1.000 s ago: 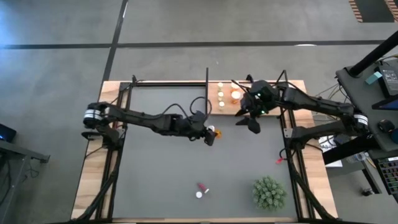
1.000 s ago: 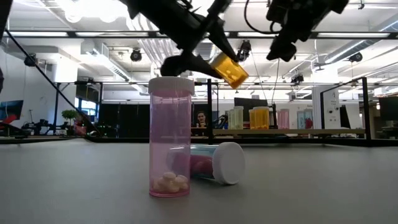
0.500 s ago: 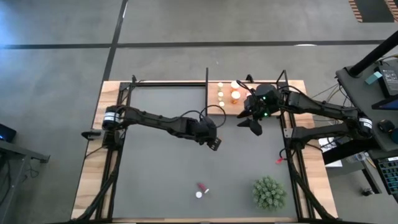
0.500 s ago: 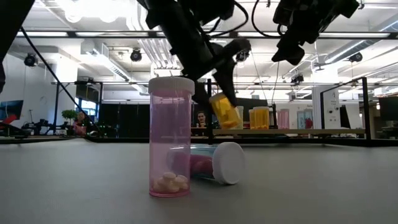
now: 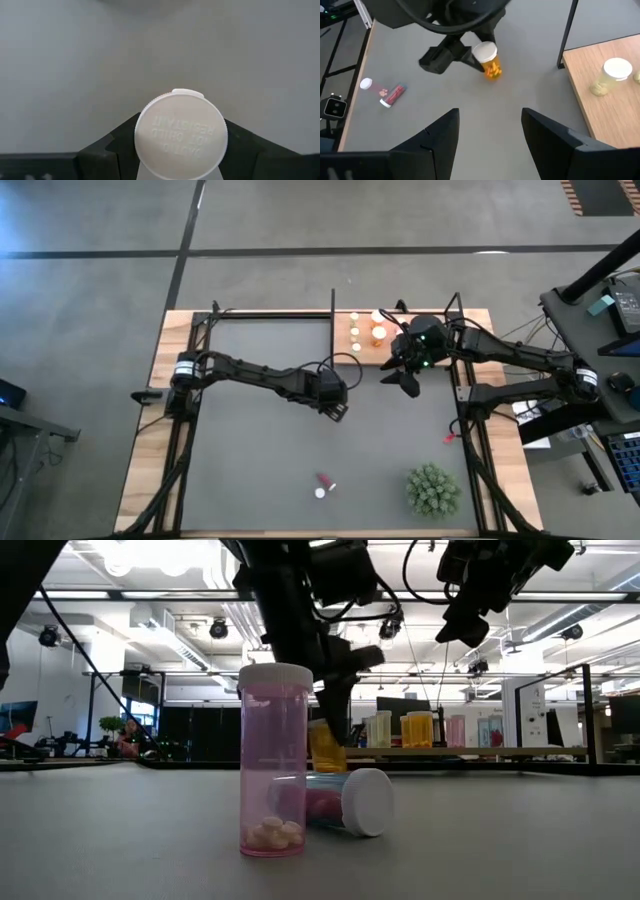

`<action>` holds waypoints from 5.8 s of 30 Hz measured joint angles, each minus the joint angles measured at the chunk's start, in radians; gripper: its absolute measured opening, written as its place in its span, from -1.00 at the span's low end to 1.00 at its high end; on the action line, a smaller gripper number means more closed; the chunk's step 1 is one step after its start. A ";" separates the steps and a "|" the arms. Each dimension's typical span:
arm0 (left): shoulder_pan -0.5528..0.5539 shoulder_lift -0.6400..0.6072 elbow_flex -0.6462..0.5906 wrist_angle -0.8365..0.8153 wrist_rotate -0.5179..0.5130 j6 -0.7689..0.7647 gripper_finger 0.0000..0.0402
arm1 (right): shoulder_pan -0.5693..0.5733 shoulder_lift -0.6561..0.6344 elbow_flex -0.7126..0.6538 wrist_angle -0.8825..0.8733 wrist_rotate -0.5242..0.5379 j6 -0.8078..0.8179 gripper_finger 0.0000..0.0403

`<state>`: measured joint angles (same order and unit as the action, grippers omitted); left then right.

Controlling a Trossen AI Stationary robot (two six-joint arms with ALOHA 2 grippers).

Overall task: Pick and place medicine bottles onto shelf by color
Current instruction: Put the orange medicine bottle on the shelf aligned with the other orange medicine bottle

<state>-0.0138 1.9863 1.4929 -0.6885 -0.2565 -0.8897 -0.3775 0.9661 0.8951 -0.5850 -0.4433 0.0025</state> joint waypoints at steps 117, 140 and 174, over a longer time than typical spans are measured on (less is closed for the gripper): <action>-0.006 -0.862 -0.917 0.920 -0.116 0.454 0.25 | 0.425 1.024 0.017 1.329 0.936 0.269 0.02; 0.001 -0.862 -0.923 0.919 -0.119 0.456 0.25 | 0.425 1.000 0.070 1.203 0.941 0.346 -0.12; 0.021 -0.861 -0.925 0.920 -0.126 0.461 0.25 | 0.497 0.489 -0.441 1.091 1.595 0.602 -0.09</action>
<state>0.0071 1.1252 0.5674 0.2311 -0.3829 -0.4286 0.1195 1.4553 0.4540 0.5064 1.1515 0.6044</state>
